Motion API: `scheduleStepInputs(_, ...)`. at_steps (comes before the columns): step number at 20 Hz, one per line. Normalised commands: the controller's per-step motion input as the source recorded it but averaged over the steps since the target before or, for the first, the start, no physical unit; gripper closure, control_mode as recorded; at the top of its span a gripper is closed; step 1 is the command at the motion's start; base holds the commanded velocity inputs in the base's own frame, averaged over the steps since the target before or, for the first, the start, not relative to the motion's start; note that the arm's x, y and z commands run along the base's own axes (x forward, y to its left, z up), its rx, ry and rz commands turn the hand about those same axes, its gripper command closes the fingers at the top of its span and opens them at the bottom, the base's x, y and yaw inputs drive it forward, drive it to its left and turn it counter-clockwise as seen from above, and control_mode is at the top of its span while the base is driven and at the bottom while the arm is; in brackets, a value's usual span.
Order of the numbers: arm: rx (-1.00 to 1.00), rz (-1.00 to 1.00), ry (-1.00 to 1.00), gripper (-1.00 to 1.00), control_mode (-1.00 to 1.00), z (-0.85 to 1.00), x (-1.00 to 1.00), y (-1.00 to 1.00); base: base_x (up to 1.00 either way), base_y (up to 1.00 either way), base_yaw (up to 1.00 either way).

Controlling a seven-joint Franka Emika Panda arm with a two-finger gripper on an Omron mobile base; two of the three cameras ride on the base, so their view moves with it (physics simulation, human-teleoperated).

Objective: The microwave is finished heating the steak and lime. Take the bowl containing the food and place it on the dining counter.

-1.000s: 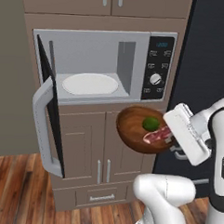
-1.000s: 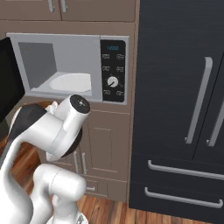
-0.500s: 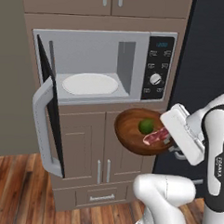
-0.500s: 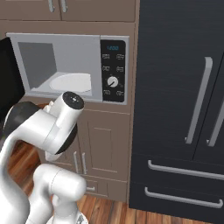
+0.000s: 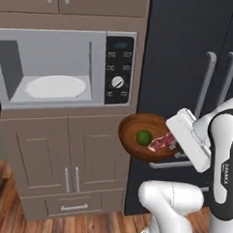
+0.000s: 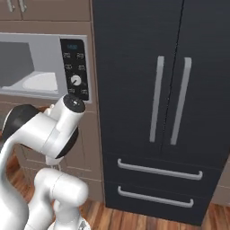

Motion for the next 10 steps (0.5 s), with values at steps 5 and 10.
scheduleStepInputs(5,0.0,0.0,0.0,1.0,1.0,0.0,0.0,0.0,-0.86,-0.61,0.62)
scheduleStepInputs(10,0.0,0.0,0.0,1.0,1.0,0.0,0.0,0.0,-0.5,-0.37,0.97)
